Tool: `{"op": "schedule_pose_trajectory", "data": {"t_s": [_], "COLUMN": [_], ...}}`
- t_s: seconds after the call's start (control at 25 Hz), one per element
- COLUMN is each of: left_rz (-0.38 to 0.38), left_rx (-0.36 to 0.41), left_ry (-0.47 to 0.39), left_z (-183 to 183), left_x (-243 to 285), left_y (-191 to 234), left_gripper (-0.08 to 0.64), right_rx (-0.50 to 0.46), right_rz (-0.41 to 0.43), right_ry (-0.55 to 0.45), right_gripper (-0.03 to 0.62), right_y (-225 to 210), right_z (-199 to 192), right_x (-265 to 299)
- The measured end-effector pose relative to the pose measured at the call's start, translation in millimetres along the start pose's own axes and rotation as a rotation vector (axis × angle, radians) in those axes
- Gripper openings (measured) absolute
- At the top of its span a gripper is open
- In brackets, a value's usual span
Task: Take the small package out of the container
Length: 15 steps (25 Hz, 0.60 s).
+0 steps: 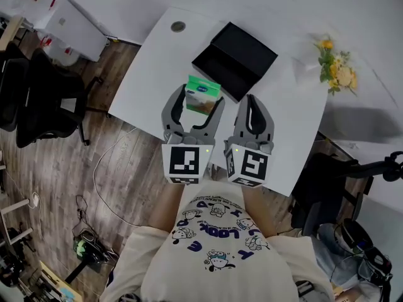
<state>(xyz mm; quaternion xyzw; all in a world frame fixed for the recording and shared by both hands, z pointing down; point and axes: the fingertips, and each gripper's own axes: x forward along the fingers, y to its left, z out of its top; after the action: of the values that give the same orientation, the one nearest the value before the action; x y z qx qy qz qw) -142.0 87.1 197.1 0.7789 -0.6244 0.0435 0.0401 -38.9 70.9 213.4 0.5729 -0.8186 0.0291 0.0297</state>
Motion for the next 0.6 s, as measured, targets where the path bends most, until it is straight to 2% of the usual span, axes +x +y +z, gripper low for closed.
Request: {"op": "schedule_pose_trajectory", "data": {"t_s": [0.6], "left_rz": [0.008], "left_rx": [0.01], "left_ry": [-0.008], "left_z": [2.4], "left_x": [2.5], "left_y": [0.3], "left_gripper": [0.341], "right_rx": [0.006], "right_rz": [0.019], "right_ry": [-0.006], "right_gripper": [0.035], "right_y": [2.9], "right_z": [1.8], "right_x": [2.1]}}
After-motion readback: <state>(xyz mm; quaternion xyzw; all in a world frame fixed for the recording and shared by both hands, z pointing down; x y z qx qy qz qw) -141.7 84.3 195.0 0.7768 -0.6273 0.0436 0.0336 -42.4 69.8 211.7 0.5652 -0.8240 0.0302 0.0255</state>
